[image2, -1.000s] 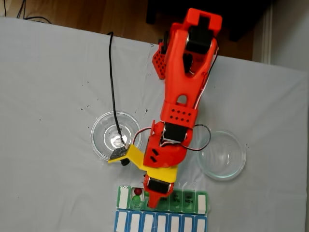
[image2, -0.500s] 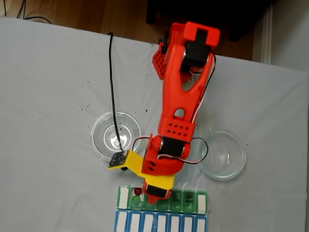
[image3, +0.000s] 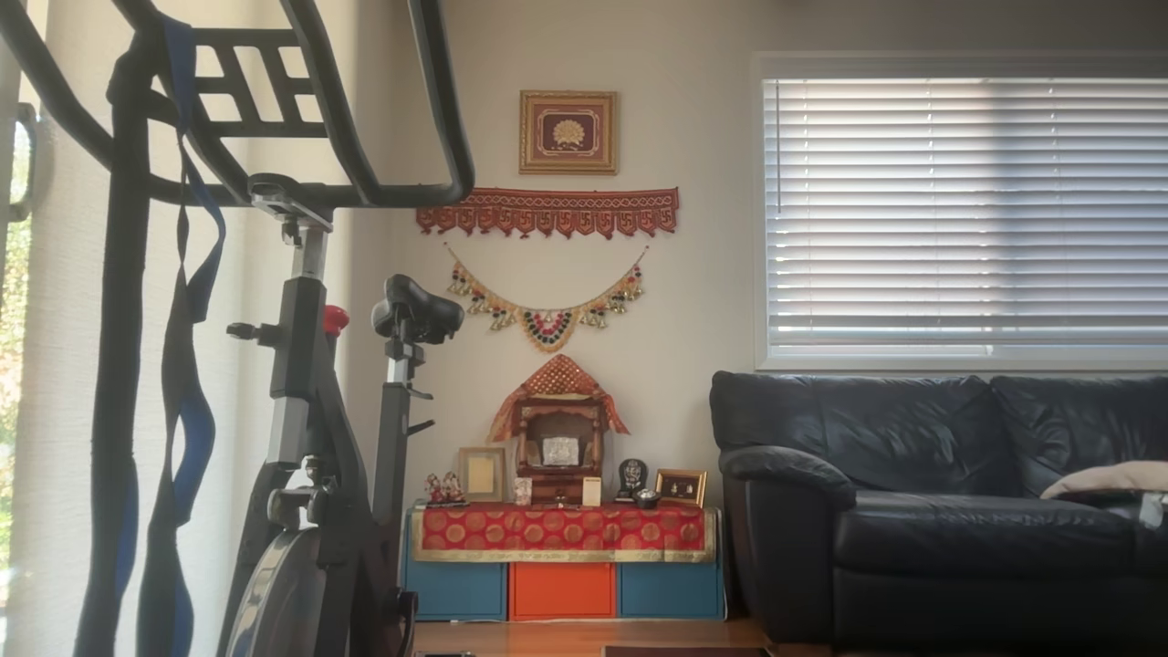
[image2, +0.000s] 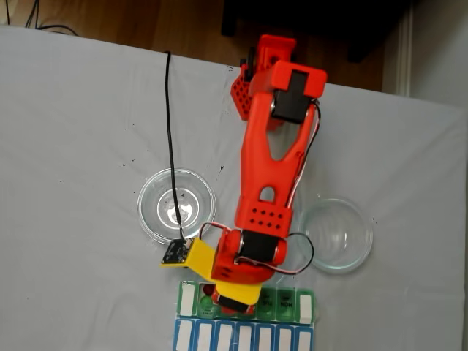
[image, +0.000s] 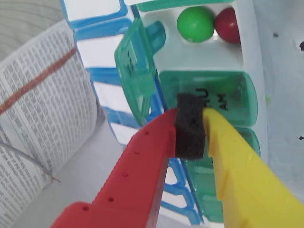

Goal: Sort medicines into box.

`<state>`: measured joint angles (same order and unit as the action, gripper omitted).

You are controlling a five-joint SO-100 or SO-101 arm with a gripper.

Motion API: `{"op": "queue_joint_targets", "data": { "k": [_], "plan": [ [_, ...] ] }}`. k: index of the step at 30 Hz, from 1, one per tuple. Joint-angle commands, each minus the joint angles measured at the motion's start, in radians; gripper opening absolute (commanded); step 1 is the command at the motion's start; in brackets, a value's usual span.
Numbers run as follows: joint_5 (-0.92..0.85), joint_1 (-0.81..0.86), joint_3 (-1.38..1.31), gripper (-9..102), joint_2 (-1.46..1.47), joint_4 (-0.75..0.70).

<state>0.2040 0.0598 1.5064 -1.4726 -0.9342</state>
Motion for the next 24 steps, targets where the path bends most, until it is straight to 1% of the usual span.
{"op": "queue_joint_targets", "data": {
  "k": [1,4,7,9,12,15,24],
  "plan": [
    [0.012,0.006,-0.046,1,0.031,-0.040],
    [0.009,0.006,-0.051,2,0.028,-0.049],
    [0.000,0.009,0.011,2,-0.048,0.017],
    [-0.018,0.009,0.109,2,-0.138,0.114],
    [-0.025,0.009,0.282,1,-0.293,0.327],
    [-0.002,0.011,0.400,1,-0.402,0.499],
    [0.089,0.058,0.571,1,-0.548,0.874]
  ]
}}
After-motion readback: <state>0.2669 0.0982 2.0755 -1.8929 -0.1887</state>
